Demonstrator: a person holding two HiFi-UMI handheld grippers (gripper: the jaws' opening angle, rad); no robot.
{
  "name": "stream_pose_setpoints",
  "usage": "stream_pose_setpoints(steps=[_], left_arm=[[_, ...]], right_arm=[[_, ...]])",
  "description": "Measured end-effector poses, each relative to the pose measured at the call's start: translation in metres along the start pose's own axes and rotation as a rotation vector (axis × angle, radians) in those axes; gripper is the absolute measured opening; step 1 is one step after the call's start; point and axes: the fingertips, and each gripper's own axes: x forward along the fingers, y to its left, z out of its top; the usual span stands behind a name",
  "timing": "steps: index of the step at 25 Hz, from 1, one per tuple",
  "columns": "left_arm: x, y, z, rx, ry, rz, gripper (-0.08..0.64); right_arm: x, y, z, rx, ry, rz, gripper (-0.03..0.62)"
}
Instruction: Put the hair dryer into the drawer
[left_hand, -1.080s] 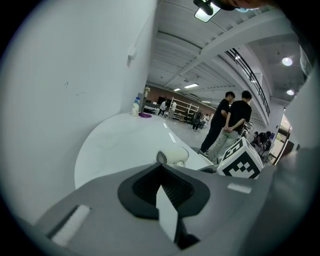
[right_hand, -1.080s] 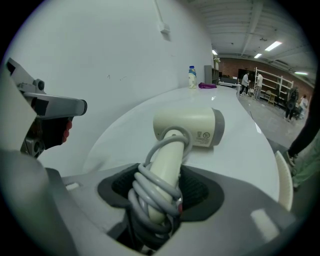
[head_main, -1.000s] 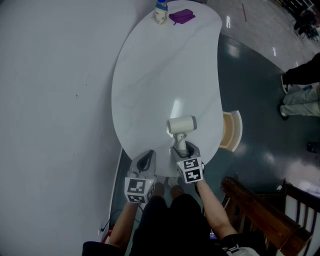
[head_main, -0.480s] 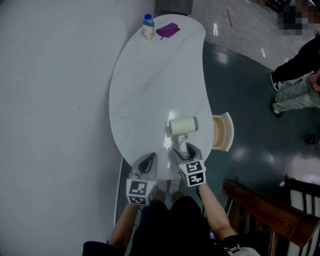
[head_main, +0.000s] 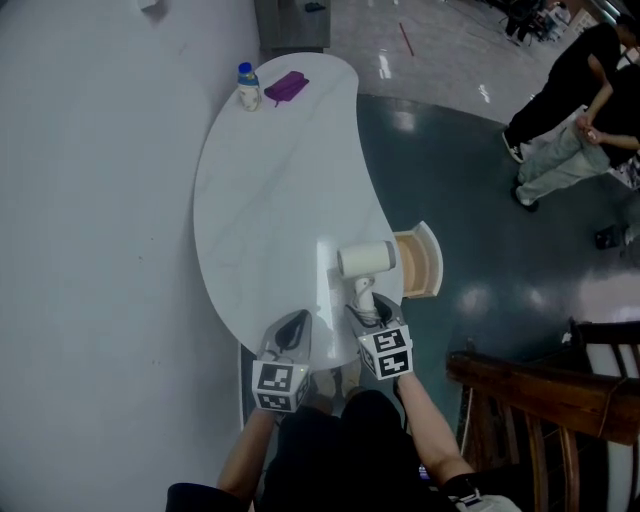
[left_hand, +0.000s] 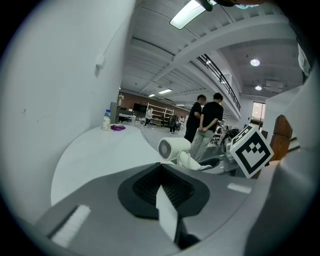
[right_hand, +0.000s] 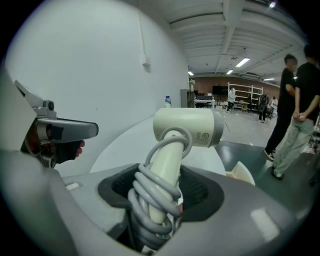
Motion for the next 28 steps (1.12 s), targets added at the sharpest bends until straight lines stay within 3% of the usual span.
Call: stream_pose_setpoints(steps=[16,28], left_arm=[[0.06,-0.067,0.024,0.081,0.002,-0.155,0.008],[0.121,-0.108,0.032,0.07,0.022,-0.092,0.008]], right_arm=[[-0.049,-0.092,-0.007,0.102,-0.052,-0.169,0.242],[-0.055,-0.179,-0.013,0.102,-0.019,-0.132,0.242]])
